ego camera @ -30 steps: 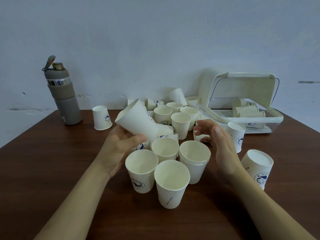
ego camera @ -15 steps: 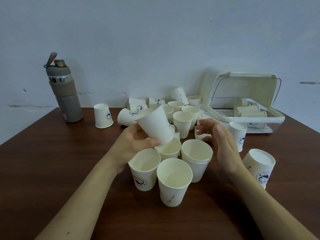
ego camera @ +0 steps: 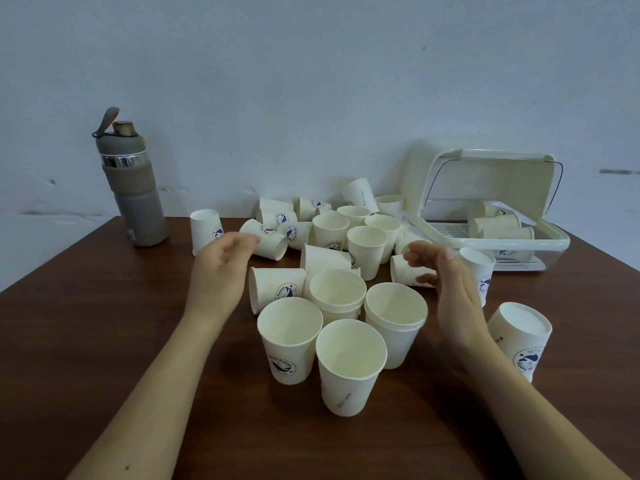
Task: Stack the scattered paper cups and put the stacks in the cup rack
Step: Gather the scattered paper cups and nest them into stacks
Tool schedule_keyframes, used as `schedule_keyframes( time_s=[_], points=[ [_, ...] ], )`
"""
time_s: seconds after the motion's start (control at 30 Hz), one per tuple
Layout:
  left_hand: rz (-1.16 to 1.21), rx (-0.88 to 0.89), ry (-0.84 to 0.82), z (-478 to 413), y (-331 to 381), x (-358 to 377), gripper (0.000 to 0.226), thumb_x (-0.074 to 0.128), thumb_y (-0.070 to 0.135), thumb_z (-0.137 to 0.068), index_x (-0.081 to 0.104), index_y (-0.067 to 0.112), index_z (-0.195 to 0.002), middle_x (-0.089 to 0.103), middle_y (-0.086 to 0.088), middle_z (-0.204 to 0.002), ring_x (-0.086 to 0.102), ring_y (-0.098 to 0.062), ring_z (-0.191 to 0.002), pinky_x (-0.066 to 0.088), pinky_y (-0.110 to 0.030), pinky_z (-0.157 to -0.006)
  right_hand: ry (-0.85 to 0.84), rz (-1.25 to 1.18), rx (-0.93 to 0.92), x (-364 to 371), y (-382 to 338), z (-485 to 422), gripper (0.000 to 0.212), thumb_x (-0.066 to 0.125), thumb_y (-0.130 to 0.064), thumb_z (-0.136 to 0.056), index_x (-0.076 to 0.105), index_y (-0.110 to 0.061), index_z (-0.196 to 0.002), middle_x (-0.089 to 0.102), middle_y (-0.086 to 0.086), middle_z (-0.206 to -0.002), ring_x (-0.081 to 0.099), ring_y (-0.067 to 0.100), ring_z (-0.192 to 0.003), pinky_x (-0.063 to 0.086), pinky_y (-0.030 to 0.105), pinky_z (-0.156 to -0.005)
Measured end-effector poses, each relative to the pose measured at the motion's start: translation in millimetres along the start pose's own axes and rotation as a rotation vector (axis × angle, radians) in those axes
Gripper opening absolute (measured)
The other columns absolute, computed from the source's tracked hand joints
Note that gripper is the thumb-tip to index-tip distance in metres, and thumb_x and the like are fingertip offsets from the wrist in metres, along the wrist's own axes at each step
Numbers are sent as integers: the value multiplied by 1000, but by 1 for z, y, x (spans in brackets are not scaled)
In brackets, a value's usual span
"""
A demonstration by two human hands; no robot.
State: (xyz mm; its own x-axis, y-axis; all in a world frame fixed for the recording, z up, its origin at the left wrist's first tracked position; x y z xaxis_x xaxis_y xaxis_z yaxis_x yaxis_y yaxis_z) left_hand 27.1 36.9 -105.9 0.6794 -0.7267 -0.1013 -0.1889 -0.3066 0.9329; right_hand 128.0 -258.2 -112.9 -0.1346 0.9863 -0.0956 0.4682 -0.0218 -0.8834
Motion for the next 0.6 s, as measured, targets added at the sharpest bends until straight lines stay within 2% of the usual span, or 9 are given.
schedule_keyframes(
  time_s=[0.07,0.13,0.2,0.27,0.33,0.43,0.6],
  points=[
    [-268,-3,-2,-4,-11,-3,22,63,34,-92,72,24,-110,71,5,-115,63,-11,-111,47,-41,-105,77,78,-8,-4,-2,-3,47,34,-45,-100,66,-18,-121,70,-6,-114,60,-2,-106,47,28,-90],
    [-371,-40,-102,-4,-20,0,42,69,36,-87,65,24,-126,63,2,-132,56,-16,-125,43,-36,-107,132,171,18,-8,-1,-6,33,41,-23,-105,63,-19,-129,65,-8,-123,57,-3,-108,44,17,-93],
    [-450,-83,-204,-1,-25,5,61,76,33,-84,54,23,-140,55,0,-142,49,-17,-132,39,-32,-105,143,271,66,-12,2,-8,39,44,-9,-103,58,-18,-137,57,-10,-131,48,0,-117,35,9,-94],
    [-535,-103,-264,0,-28,8,75,81,33,-80,47,21,-146,52,-1,-146,49,-19,-132,38,-30,-101,134,332,89,-14,6,-9,46,43,-1,-99,54,-16,-142,53,-9,-135,42,2,-125,31,17,-104],
    [-585,-116,-289,1,-32,8,81,84,34,-77,45,20,-146,55,-2,-143,54,-20,-127,41,-29,-96,125,369,86,-14,9,-9,49,44,2,-97,53,-14,-142,52,-3,-145,42,9,-135,31,27,-115],
    [-599,-124,-279,0,-36,6,85,87,36,-72,45,19,-144,59,-3,-138,59,-21,-120,47,-34,-95,117,419,85,-15,13,-10,47,46,2,-96,55,-12,-140,49,3,-151,39,16,-143,28,33,-120],
    [-547,-87,-151,-1,-30,2,70,82,35,-76,49,20,-136,60,-5,-131,60,-23,-113,45,-33,-87,83,486,159,-17,24,-14,49,48,0,-95,51,-7,-143,44,10,-155,31,21,-149,24,35,-122]
  ],
)
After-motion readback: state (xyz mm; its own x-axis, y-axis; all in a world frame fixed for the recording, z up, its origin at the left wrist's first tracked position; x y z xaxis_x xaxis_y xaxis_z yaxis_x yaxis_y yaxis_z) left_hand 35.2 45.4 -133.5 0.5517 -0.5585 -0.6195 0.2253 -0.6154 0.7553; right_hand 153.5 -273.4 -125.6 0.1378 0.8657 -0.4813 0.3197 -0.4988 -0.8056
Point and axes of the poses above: each hand's wrist, its own z-axis away from the middle knuckle, its own x-axis out of the palm, y = z × x, the point moved 4 cm from there along -z, towards the middle knuckle
